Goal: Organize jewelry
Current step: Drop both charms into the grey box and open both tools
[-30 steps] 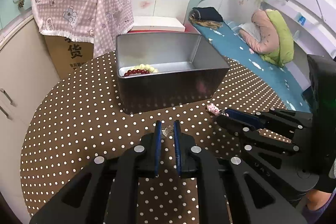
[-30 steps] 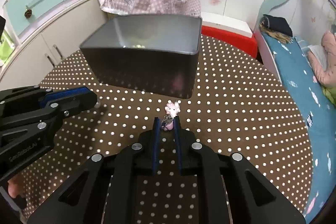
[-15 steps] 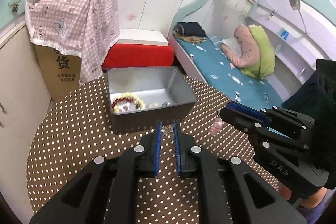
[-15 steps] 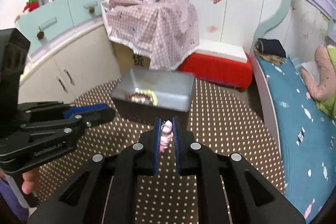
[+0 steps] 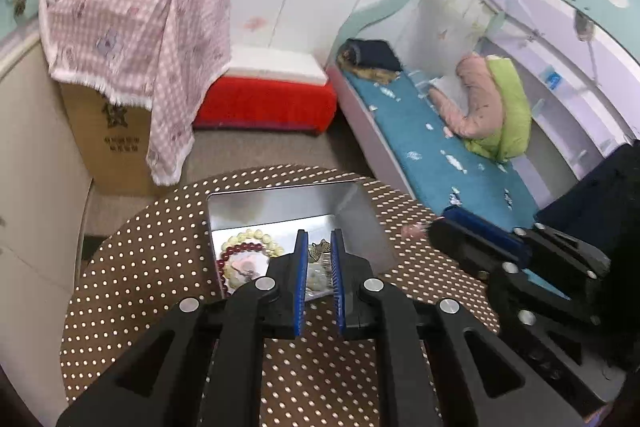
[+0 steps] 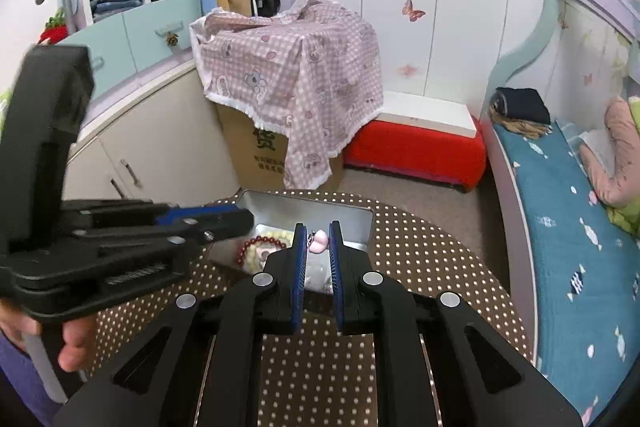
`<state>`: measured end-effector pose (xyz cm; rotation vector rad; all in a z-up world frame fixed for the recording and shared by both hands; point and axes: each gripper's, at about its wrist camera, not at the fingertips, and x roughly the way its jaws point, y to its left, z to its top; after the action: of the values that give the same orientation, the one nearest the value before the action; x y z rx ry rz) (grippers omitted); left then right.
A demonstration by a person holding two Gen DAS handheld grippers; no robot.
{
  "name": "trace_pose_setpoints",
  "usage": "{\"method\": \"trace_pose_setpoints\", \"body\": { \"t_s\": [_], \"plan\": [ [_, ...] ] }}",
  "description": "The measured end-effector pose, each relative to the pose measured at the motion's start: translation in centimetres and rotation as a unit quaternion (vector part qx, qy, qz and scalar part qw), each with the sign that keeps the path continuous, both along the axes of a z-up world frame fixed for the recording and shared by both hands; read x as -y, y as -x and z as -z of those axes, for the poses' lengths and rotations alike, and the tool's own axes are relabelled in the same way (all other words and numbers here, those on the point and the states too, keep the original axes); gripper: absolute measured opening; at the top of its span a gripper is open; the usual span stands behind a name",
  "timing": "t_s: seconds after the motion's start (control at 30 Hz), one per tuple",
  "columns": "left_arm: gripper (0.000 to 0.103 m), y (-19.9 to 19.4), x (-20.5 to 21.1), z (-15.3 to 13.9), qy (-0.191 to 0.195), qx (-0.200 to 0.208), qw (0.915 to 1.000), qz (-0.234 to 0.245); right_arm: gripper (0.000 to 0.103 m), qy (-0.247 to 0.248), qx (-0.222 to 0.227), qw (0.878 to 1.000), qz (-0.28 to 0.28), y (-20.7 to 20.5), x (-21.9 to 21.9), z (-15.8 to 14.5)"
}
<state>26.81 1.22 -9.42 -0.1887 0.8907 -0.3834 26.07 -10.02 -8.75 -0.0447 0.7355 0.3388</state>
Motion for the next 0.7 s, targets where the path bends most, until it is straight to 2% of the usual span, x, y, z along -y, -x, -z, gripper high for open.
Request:
{"method": "trace_pose_setpoints", "body": {
  "t_s": [0.2,0.4,0.47,0.53,0.7],
  "plan": [
    [0.01,-2.0,-0.4,3.0,-0.002,-0.039,0.9992,-0.009,0.012,0.003,-0.025,1.0,-0.002,-2.6,-0.7,2.5],
    [0.011,-2.6,-0.6,4.6,-0.002,-0.054,0.9985,-0.014,0.012,0.003,-0.055,0.998,-0.002,-4.2,-1.1,5.4],
    [0.016,-2.7,-0.7,4.9,-0.001,-0.058,0.9982,-0.015,0.012,0.002,-0.061,0.998,0.0,-4.4,-1.1,6.0],
    [0.03,-2.5,-0.8,4.7,-0.001,-0.051,0.9985,-0.019,0.012,0.002,-0.064,0.998,0.001,-4.5,-1.1,6.4],
    [0.032,-1.8,-0.4,4.1,-0.004,-0.042,0.999,-0.016,0.012,-0.005,-0.065,0.998,0.006,-4.5,-0.8,6.5]
  ]
}}
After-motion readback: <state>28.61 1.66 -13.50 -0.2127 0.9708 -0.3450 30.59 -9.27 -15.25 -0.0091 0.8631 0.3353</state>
